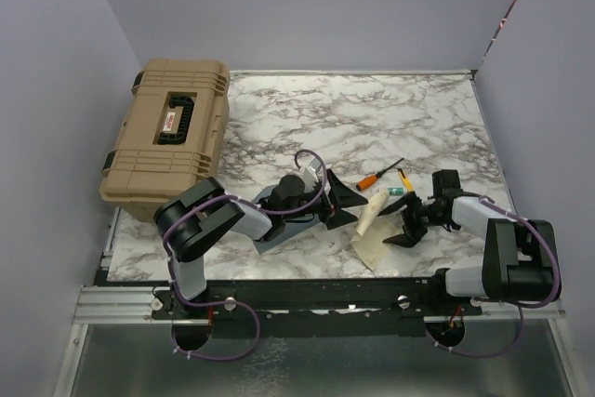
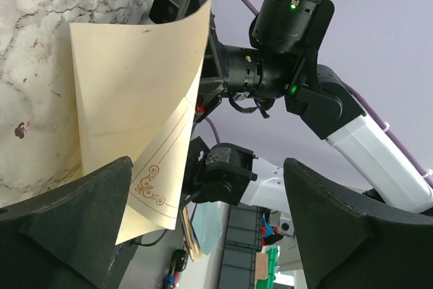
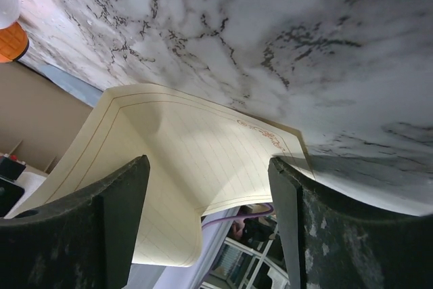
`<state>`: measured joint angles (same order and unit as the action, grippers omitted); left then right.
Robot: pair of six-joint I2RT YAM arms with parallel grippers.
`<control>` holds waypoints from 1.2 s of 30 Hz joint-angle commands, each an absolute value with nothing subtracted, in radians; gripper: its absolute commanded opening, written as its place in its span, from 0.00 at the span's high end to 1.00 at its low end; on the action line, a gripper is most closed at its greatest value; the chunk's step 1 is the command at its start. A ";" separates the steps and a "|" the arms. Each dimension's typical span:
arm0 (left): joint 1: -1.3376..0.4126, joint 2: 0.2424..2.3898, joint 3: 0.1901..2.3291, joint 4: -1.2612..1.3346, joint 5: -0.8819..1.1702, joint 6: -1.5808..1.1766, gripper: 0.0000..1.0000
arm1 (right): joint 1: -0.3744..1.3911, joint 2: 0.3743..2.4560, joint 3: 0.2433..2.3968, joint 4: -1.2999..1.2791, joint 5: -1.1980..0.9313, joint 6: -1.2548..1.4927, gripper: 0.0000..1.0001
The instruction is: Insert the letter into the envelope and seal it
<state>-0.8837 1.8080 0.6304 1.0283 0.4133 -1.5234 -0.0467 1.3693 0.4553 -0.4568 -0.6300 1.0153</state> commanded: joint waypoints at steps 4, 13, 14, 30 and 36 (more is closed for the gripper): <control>-0.889 1.857 0.677 1.061 0.406 -1.535 0.07 | -0.040 1.447 0.381 -0.447 -0.457 0.968 0.30; -0.906 1.929 0.771 0.999 0.469 -1.464 0.18 | -0.041 1.451 0.376 -0.442 -0.445 0.965 0.37; -0.905 1.918 0.777 0.952 0.466 -1.433 0.20 | -0.040 1.451 0.377 -0.443 -0.445 0.965 0.37; -0.965 1.793 1.036 0.076 0.248 -0.713 0.12 | -0.040 1.395 0.462 -0.517 -0.402 0.881 0.13; -0.973 1.740 1.044 0.062 0.192 -0.711 0.06 | -0.040 1.391 0.491 -0.519 -0.387 0.846 0.06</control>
<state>-0.9691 1.8141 1.0225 0.1177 0.2592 -0.7643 -0.0387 1.3689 0.5068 -0.4877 -0.6243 0.9524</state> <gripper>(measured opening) 0.916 0.922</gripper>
